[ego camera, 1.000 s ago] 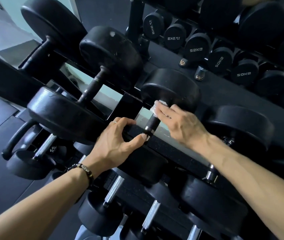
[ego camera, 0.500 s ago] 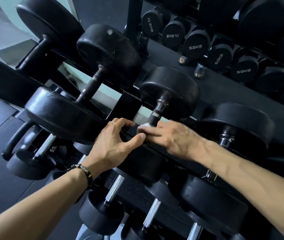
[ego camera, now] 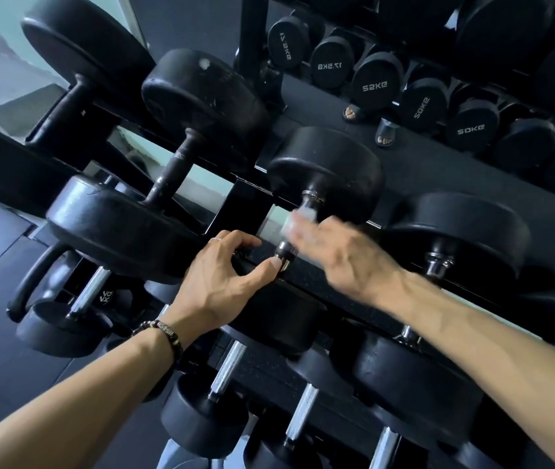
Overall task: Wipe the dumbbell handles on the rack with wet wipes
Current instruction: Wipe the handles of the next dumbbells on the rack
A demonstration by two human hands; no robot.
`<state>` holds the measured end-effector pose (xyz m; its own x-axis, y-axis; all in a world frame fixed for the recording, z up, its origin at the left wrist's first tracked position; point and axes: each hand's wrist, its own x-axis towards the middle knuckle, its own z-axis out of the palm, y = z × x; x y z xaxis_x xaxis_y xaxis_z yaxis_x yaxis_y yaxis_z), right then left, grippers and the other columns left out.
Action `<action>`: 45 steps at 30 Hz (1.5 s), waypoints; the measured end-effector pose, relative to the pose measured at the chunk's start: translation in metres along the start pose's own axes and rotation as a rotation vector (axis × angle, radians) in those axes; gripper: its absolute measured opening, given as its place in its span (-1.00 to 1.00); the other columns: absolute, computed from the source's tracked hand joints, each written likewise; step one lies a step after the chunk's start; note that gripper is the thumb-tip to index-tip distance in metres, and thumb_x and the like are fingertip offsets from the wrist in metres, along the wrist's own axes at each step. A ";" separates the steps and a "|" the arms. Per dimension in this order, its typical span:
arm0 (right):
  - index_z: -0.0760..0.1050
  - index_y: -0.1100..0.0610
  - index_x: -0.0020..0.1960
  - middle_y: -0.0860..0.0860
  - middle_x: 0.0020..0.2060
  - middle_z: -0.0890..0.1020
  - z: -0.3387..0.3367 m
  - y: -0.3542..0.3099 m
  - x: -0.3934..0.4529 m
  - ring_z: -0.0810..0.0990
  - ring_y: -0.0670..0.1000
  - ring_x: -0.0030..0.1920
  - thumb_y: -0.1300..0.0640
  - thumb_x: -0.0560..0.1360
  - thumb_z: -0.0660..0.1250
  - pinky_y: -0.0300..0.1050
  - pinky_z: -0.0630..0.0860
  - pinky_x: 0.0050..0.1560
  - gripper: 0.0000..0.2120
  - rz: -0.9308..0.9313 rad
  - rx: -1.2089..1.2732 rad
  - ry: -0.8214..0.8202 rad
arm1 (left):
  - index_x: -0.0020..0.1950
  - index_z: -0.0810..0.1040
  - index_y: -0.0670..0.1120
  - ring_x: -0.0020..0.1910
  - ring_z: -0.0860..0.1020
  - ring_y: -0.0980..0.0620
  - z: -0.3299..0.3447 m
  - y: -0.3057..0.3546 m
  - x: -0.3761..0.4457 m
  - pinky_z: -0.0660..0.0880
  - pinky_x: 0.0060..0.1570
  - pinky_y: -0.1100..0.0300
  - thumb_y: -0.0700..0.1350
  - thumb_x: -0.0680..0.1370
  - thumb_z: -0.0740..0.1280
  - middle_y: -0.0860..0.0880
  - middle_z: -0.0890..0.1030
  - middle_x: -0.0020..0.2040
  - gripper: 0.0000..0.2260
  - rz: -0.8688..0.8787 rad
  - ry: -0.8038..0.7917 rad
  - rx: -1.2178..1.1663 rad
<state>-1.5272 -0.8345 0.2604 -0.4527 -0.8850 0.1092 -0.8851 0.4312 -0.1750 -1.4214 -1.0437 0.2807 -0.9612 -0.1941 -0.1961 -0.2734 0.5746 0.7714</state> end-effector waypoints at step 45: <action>0.64 0.19 -0.26 -0.14 -0.54 0.54 0.002 -0.064 0.021 0.41 -0.25 -0.54 0.05 0.57 0.39 -0.29 0.37 -0.43 -0.71 1.165 0.928 0.061 | 0.04 0.62 0.06 0.00 0.55 0.14 -0.001 -0.005 0.003 0.53 0.02 0.03 0.39 0.35 0.21 0.15 0.59 -0.03 -0.49 0.049 -0.007 -0.014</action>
<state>-1.4798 -0.8811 0.2723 -0.8644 -0.1118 -0.4903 0.3394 0.5896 -0.7329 -1.4224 -1.0480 0.2767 -0.9736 -0.1604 -0.1622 -0.2256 0.5723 0.7884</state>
